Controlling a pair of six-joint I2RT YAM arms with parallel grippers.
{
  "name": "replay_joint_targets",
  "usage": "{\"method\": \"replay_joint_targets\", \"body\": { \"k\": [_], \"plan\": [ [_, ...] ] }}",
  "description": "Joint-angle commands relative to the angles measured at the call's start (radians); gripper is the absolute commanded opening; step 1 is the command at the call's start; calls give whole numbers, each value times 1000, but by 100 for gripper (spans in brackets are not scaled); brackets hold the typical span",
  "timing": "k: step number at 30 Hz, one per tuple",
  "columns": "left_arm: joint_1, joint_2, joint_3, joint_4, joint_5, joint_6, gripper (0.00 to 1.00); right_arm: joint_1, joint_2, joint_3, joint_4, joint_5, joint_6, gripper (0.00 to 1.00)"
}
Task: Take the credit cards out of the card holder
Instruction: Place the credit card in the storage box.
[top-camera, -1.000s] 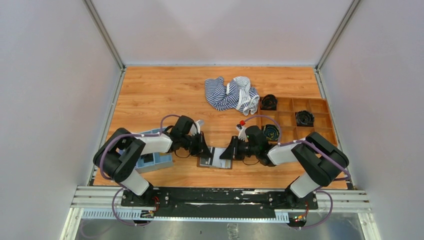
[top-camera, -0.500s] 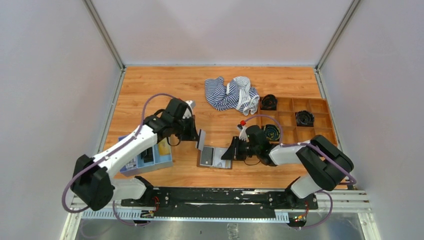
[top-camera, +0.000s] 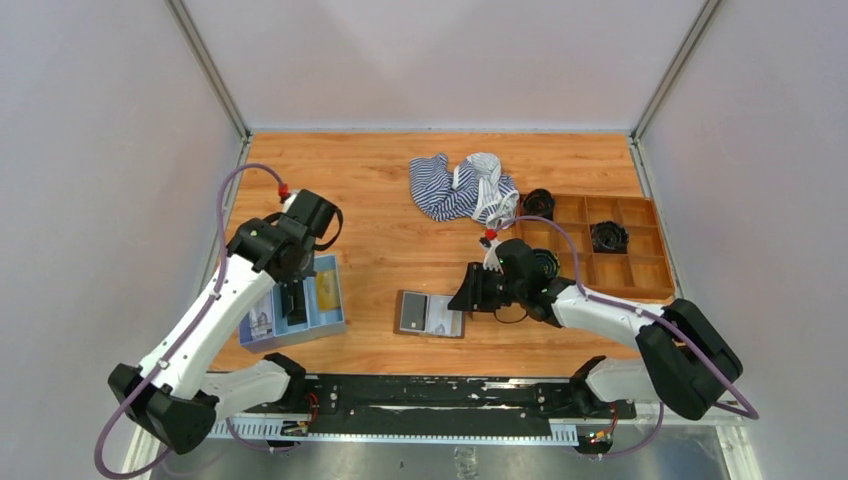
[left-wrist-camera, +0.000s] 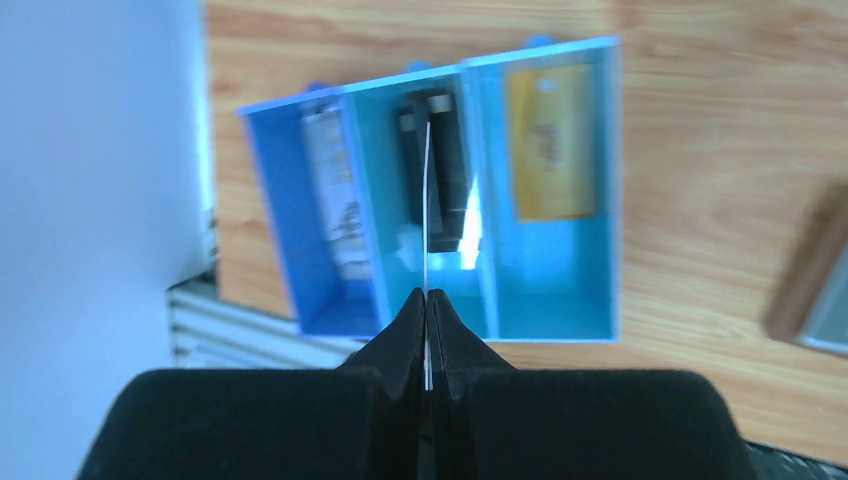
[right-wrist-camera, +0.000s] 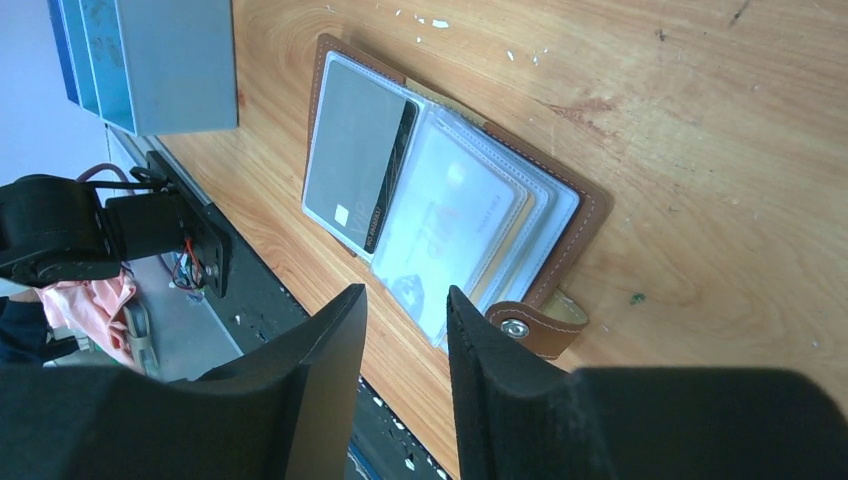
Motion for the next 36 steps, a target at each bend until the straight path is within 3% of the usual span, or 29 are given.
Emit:
{"method": "replay_joint_targets", "body": {
  "k": [1, 17, 27, 36],
  "plan": [
    [93, -37, 23, -129, -230, -27, 0, -8, -23, 25, -99, 18, -44, 40],
    [241, 179, -7, -117, -372, -158, 0, -8, -67, 14, -114, -44, -72, 42],
    [289, 296, -61, -104, -368, -345, 0, -8, -104, 47, -191, -72, -118, 42],
    [331, 441, -127, 16, -355, -291, 0, -8, -100, 70, -242, -90, -123, 42]
  ]
}}
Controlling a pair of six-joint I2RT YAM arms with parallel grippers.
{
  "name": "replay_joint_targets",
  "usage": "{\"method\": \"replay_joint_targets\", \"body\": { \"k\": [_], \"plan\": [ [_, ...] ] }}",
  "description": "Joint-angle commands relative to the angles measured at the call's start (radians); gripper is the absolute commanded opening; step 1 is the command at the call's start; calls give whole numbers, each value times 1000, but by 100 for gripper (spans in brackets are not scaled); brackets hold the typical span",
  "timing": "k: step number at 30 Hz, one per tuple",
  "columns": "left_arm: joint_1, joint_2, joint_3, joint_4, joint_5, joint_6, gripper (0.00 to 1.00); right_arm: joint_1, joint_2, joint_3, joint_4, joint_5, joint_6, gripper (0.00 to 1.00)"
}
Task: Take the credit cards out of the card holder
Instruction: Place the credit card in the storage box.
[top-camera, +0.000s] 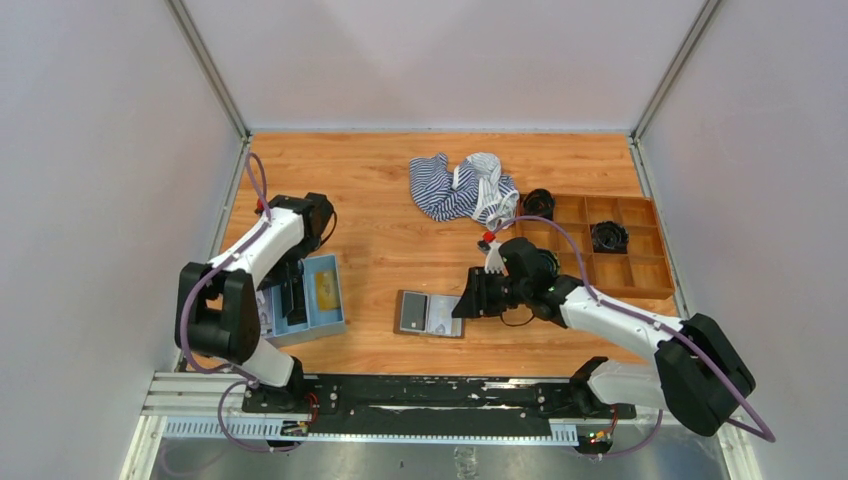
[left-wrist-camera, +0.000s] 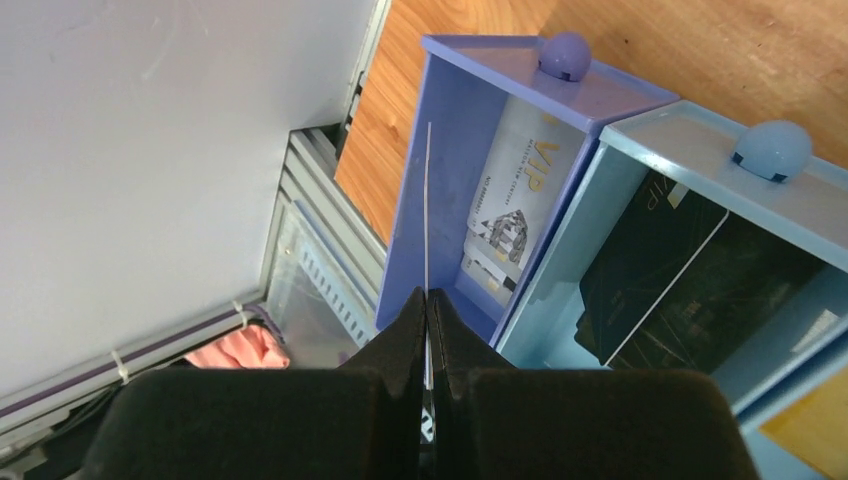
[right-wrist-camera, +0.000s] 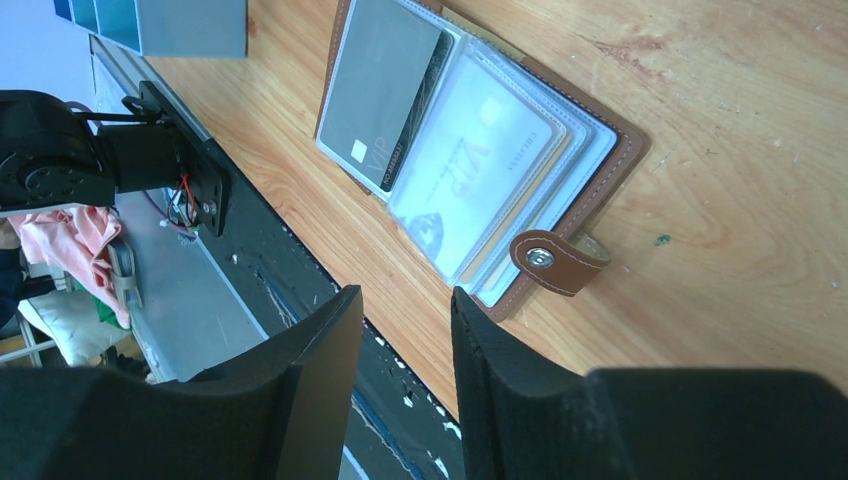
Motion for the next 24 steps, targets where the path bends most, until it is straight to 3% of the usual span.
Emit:
{"method": "replay_joint_targets", "body": {
  "k": [1, 7, 18, 24],
  "plan": [
    [16, 36, -33, 83, -29, -4, 0, -7, 0, 41, -62, -25, -25, 42],
    [26, 17, -59, 183, 39, 108, 0, -8, 4, 56, -86, -17, -35, 42],
    [58, 82, -51, 182, 23, 112, 0, -9, -5, 44, -95, -7, -22, 42],
    [99, 77, -58, 182, 37, 105, 14, -8, -7, 45, -105, -3, -20, 42]
  ]
}}
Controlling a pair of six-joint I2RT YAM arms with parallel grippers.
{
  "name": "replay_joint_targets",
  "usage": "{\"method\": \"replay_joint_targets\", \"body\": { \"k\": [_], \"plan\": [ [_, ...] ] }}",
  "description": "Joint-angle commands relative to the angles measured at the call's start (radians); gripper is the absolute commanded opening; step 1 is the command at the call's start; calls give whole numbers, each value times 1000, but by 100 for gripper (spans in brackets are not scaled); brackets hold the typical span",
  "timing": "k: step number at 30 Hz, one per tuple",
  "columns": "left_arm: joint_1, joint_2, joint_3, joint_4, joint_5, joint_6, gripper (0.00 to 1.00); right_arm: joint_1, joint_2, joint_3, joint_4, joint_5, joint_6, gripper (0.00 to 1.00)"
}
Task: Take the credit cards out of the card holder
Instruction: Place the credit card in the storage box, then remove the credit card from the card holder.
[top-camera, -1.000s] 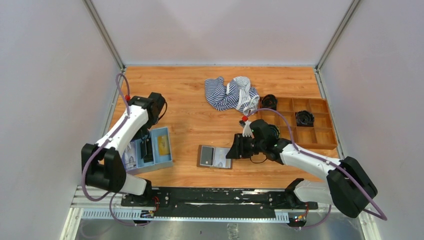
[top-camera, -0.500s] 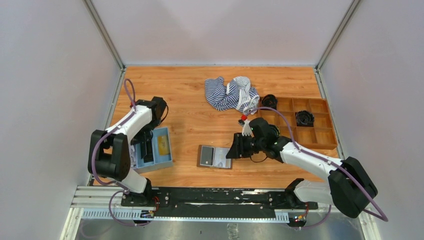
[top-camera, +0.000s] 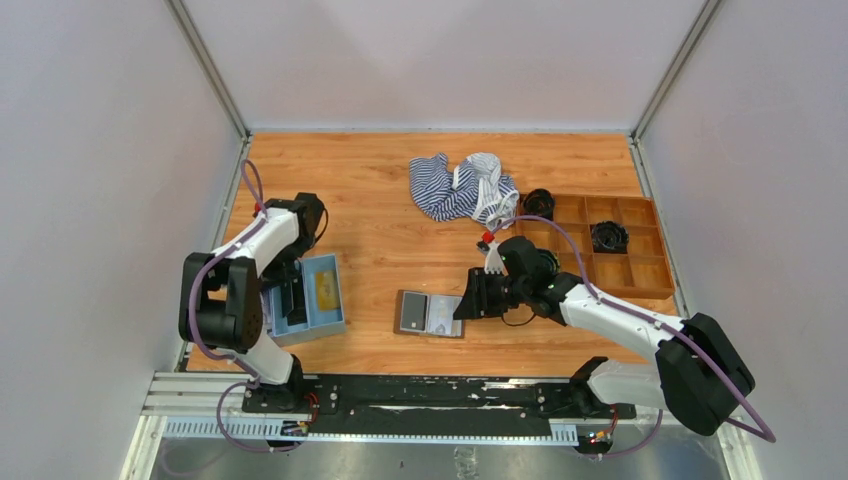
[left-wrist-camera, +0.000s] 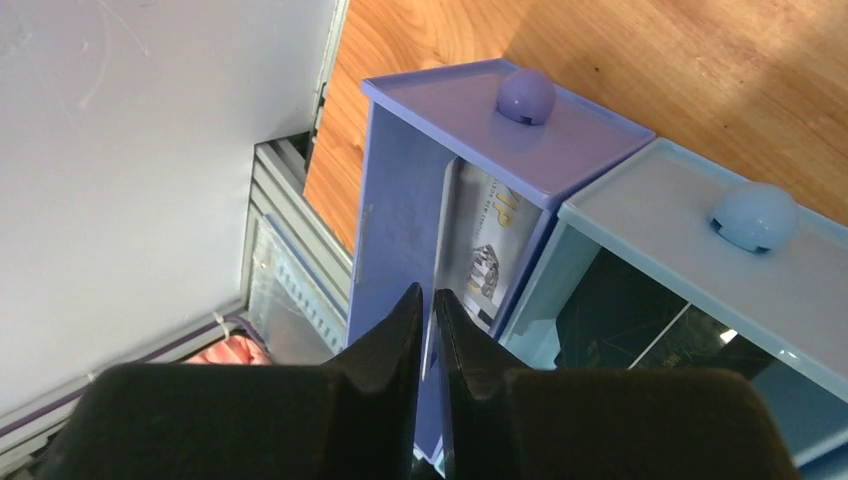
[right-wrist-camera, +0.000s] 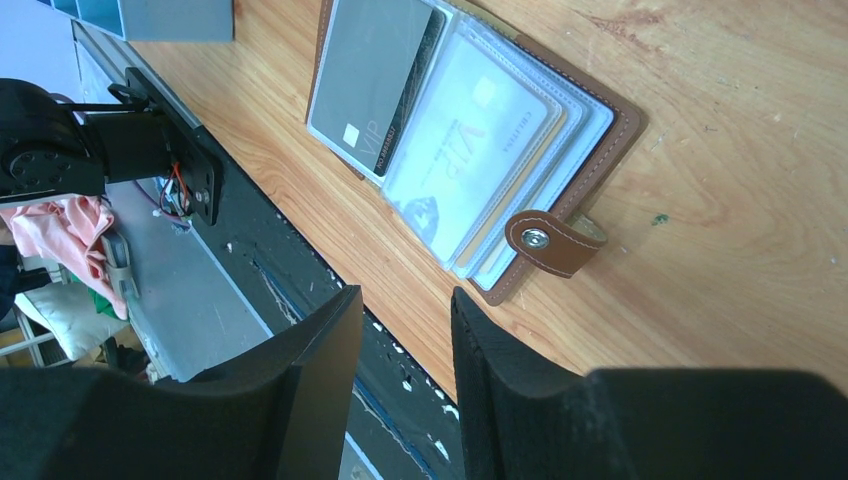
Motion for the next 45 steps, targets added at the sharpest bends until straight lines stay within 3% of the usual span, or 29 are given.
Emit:
{"method": "replay_joint_targets", "body": {
  "k": [1, 3, 12, 17, 21, 23, 28, 34, 45],
  "plan": [
    [21, -1, -4, 13, -9, -17, 27, -8, -9, 15, -36, 2, -5, 42],
    [26, 3, -4, 13, -9, -16, 32, -8, -12, 13, -36, 5, -2, 42],
    [28, -26, 7, 10, 21, -4, 33, -7, -10, 17, -38, 7, -2, 43],
    [26, -172, 57, 6, 124, 58, 34, -8, -5, 39, -46, 23, -5, 43],
    [15, -327, 108, 11, 286, 116, 33, -9, -16, 56, -62, 61, -2, 43],
    [-34, -392, 132, 10, 342, 133, 34, -7, -23, 53, -63, 81, 7, 43],
    [-224, -474, 161, 13, 494, 79, 49, -7, -42, 11, -43, 120, 49, 43],
    [-531, -457, 117, 72, 555, -71, 50, 4, -31, -29, 43, 124, 124, 43],
    [-628, -530, -209, 617, 944, -243, 47, 81, 142, 4, 215, 118, 216, 40]
  ]
}}
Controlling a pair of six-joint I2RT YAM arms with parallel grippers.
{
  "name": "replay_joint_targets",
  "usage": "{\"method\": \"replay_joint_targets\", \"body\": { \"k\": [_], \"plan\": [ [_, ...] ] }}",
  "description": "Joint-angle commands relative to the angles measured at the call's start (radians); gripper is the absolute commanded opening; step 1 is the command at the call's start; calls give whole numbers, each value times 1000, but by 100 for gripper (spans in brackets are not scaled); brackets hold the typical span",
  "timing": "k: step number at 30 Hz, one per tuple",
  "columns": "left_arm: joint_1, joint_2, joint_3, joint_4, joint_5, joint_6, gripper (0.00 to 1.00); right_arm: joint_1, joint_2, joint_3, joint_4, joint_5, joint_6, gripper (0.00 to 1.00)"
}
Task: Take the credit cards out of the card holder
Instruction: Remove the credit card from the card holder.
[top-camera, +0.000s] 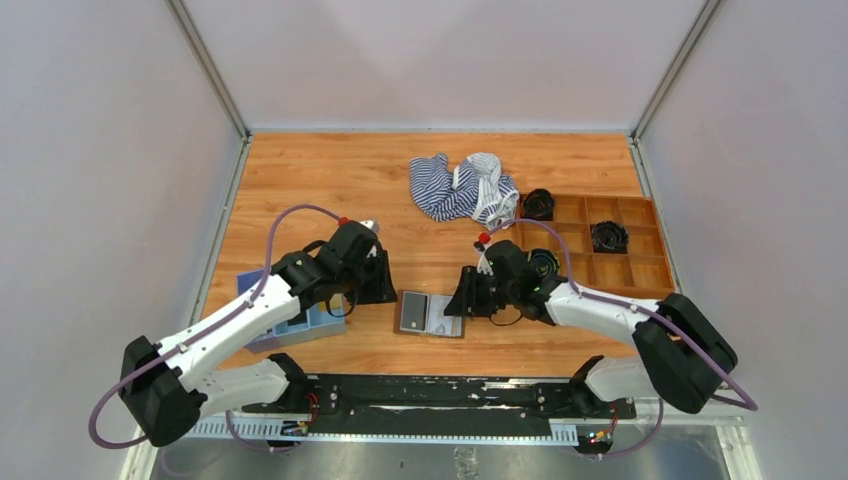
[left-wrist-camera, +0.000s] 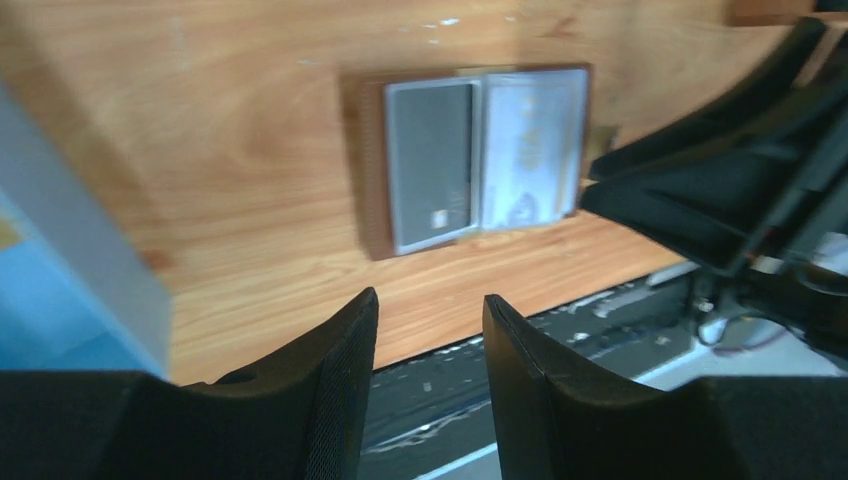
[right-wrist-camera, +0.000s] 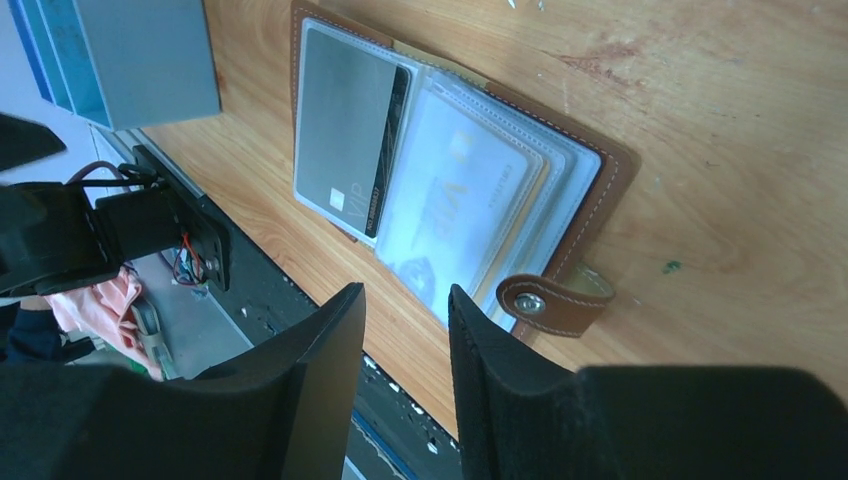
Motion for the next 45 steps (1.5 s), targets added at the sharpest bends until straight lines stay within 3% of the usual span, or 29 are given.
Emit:
{"method": "replay_joint_targets", "body": {
  "k": [1, 8, 20, 34, 45],
  "plan": [
    [-17, -34, -109, 320, 187, -112, 47, 26, 57, 18, 81, 11, 46, 40],
    [-28, 60, -208, 509, 237, -177, 47, 26, 87, 1, 87, 51, 53, 39],
    [-32, 212, -233, 566, 254, -151, 47, 26, 146, -15, 119, 69, 53, 38],
    [-32, 319, -301, 706, 325, -191, 47, 26, 90, -46, 82, 112, 41, 38],
    [-32, 400, -271, 734, 334, -178, 44, 26, 160, -68, 227, 32, 81, 37]
  ]
}}
